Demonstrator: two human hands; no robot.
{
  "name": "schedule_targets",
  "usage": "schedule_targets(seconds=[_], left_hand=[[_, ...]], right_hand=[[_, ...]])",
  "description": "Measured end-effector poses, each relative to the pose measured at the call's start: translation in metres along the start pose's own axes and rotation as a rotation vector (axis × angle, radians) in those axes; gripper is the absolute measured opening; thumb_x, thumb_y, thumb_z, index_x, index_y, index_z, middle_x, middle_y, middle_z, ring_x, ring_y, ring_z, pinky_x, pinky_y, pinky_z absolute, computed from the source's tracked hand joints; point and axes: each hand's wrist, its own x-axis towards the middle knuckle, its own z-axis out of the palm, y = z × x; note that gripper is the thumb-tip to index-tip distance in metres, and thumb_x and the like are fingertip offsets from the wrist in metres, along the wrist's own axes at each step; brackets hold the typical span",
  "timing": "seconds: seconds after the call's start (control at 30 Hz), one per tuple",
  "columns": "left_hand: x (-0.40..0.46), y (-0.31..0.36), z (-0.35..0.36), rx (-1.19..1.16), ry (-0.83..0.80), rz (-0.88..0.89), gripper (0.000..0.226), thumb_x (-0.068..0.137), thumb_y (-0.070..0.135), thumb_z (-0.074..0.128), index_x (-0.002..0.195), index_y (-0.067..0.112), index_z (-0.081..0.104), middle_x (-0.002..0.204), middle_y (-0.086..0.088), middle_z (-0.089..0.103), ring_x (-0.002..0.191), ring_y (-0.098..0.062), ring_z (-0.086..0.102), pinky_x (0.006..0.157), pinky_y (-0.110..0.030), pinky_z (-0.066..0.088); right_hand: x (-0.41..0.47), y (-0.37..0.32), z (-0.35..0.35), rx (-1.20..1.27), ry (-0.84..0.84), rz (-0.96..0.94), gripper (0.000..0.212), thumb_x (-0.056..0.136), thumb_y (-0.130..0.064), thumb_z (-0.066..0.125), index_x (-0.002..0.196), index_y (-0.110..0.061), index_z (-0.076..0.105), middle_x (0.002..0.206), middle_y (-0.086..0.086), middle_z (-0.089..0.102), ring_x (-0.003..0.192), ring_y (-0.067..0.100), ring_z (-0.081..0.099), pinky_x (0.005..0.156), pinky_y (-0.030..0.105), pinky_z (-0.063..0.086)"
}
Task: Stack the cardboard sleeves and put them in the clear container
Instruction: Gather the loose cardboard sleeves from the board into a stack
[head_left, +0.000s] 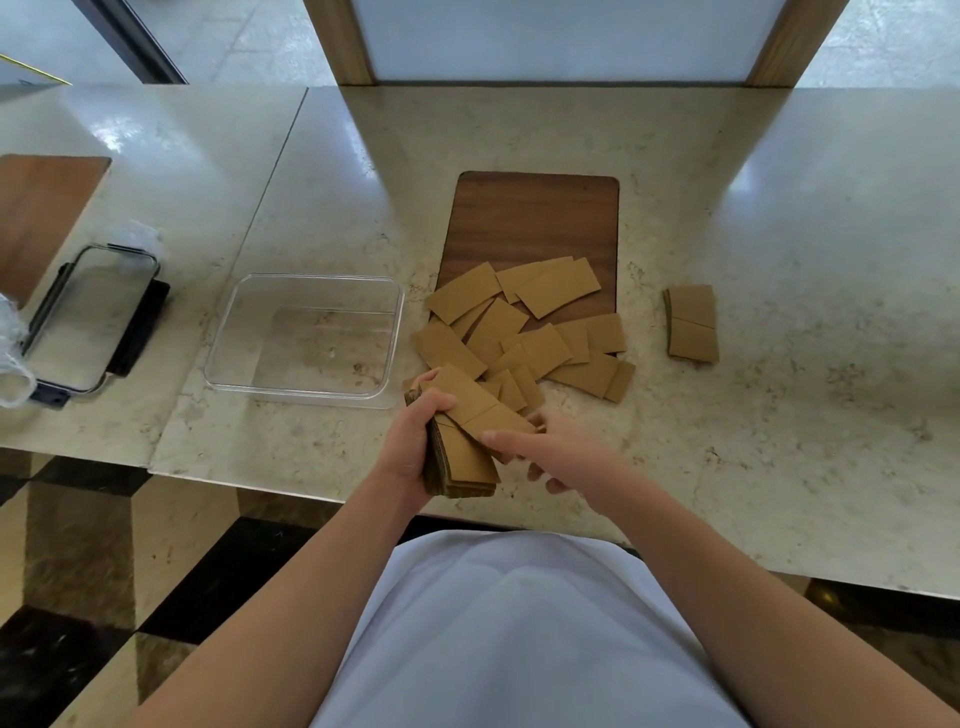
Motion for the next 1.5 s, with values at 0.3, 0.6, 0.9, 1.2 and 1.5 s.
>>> schedule_targets(seconds=[0.3, 0.6, 0.9, 1.2, 1.5], left_hand=[[0.013, -0.006, 0.014, -0.103, 0.153, 0.033, 0.037, 0.081, 0.016, 0.064, 0.116, 0.026, 0.067, 0.119, -0.020, 0.056, 0.100, -0.037, 0.057, 0.077, -0.047, 0.056], [0.014, -0.013, 0.026, -0.167, 0.027, -0.155, 0.033, 0.093, 0.038, 0.065, 0.115, 0.013, 0.063, 0.090, -0.013, 0.071, 0.077, -0.028, 0.073, 0.065, -0.039, 0.061], [0.015, -0.023, 0.029, -0.246, -0.189, -0.175, 0.026, 0.099, 0.037, 0.062, 0.096, 0.019, 0.080, 0.099, -0.008, 0.077, 0.093, -0.024, 0.075, 0.080, -0.038, 0.062], [0.019, -0.024, 0.011, -0.261, -0.139, -0.172, 0.039, 0.089, 0.028, 0.070, 0.127, 0.022, 0.064, 0.113, -0.021, 0.072, 0.090, -0.037, 0.074, 0.073, -0.048, 0.062], [0.025, -0.014, -0.004, -0.467, -0.263, -0.226, 0.036, 0.094, 0.021, 0.063, 0.130, 0.020, 0.066, 0.128, -0.028, 0.061, 0.103, -0.043, 0.064, 0.088, -0.056, 0.055]], right_hand=[[-0.006, -0.004, 0.017, -0.396, 0.007, -0.352, 0.120, 0.067, -0.084, 0.068, 0.162, -0.024, 0.024, 0.141, -0.002, 0.058, 0.117, 0.016, 0.059, 0.097, 0.035, 0.054], [-0.009, -0.001, 0.037, -0.704, 0.487, -0.764, 0.072, 0.100, -0.064, 0.037, 0.147, -0.012, 0.051, 0.153, 0.010, 0.046, 0.139, 0.027, 0.040, 0.113, 0.044, 0.040], [0.006, -0.008, 0.019, -0.541, 0.647, -0.784, 0.043, 0.103, -0.046, 0.040, 0.118, -0.018, 0.068, 0.097, 0.002, 0.070, 0.088, 0.022, 0.063, 0.084, 0.041, 0.048], [0.019, 0.004, 0.010, -0.153, 0.312, -0.643, 0.045, 0.099, -0.063, 0.040, 0.121, -0.028, 0.057, 0.105, -0.011, 0.064, 0.090, 0.006, 0.060, 0.078, 0.026, 0.051], [0.105, -0.015, -0.072, -1.128, 0.386, -0.533, 0.065, 0.092, -0.024, 0.070, 0.151, -0.027, 0.043, 0.158, 0.006, 0.036, 0.141, 0.034, 0.029, 0.108, 0.056, 0.037]])
